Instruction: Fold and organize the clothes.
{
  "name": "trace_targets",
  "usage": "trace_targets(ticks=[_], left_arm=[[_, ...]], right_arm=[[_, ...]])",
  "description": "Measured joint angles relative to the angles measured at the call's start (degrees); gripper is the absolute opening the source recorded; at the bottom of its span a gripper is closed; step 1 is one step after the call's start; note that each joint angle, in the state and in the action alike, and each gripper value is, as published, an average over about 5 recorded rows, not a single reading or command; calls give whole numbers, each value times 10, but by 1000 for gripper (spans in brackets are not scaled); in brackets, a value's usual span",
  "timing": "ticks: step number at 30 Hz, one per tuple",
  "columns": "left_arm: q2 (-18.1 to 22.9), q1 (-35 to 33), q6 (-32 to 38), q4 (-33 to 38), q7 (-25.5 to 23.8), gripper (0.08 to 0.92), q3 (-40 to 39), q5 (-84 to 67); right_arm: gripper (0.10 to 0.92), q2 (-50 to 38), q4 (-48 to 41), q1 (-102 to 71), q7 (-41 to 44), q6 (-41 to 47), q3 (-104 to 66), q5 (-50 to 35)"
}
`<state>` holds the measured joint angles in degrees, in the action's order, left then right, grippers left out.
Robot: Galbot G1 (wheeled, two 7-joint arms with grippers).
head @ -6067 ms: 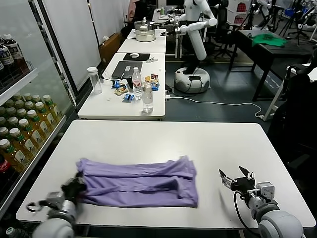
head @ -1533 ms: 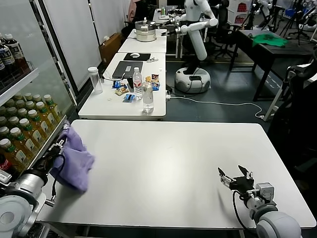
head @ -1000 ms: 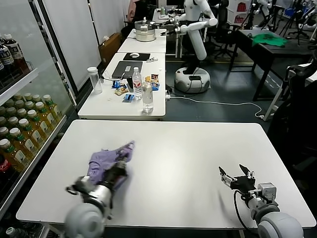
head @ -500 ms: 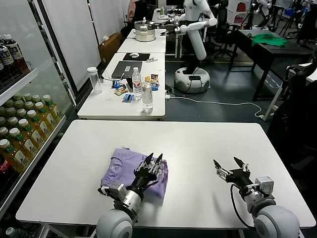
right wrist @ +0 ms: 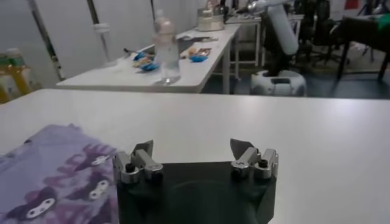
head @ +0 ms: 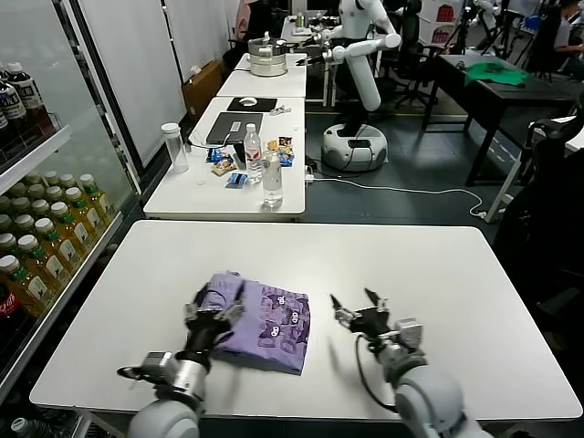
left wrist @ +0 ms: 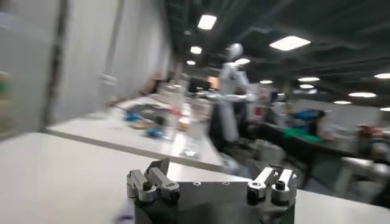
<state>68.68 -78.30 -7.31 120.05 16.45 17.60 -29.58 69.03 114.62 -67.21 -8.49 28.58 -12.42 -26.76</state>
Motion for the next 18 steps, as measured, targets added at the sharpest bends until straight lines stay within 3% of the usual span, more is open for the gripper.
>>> trace_targets(ticks=[12, 18], left_arm=[[3, -31, 19, -3, 12, 823, 64, 17], [2, -38, 22, -1, 15, 823, 78, 20]], right_arm=[[815, 69, -90, 37, -32, -9, 99, 31], [673, 82, -110, 47, -36, -15, 114, 32]])
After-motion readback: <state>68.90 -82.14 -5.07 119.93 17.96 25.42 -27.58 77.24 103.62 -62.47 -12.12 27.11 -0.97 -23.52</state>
